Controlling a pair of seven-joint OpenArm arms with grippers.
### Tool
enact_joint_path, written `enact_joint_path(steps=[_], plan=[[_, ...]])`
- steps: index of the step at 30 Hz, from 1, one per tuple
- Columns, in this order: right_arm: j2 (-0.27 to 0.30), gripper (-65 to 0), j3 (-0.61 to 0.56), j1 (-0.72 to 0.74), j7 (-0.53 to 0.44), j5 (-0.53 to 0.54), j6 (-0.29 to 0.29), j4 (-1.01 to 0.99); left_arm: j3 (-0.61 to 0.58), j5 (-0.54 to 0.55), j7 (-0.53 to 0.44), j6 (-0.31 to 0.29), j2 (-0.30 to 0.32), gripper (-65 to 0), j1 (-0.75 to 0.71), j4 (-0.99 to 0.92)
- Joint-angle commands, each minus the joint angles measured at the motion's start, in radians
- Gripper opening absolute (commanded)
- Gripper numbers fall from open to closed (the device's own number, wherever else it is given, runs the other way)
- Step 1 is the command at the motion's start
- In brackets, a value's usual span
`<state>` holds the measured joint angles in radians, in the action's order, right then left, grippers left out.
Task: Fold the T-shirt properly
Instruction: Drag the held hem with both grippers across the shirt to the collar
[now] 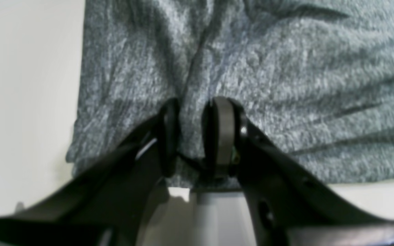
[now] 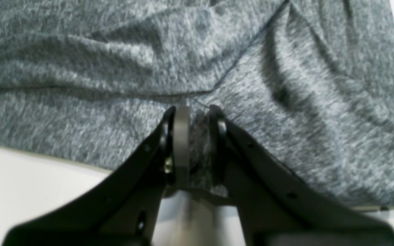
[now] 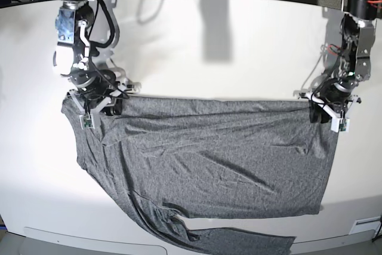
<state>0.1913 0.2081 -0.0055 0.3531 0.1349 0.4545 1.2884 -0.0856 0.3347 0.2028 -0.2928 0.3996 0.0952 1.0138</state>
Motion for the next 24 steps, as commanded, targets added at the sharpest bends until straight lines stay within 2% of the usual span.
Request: enact_joint_path(steps=[1,12,16,24], plan=[[0.008,-54.4,0.002,-0.008,0.007,0.000,0.002,0.019,-0.006,-0.031,0.148,0.005,0.011,-48.7,-0.046,-0.008],[0.008,-54.4,0.002,-0.207,0.008,0.001,0.002,0.162,-0.005,-0.031,0.157,0.017,0.056,-48.7,-0.231,0.135],[0.007,-54.4,0.002,-0.278,0.024,0.001,0.002,0.230,-0.005,-0.032,0.175,0.065,0.055,-48.7,-0.299,0.202],[0.005,-54.4,0.002,-0.408,0.034,0.000,0.000,0.343,-0.005,-0.121,0.182,0.127,0.055,-48.7,-0.446,0.314]])
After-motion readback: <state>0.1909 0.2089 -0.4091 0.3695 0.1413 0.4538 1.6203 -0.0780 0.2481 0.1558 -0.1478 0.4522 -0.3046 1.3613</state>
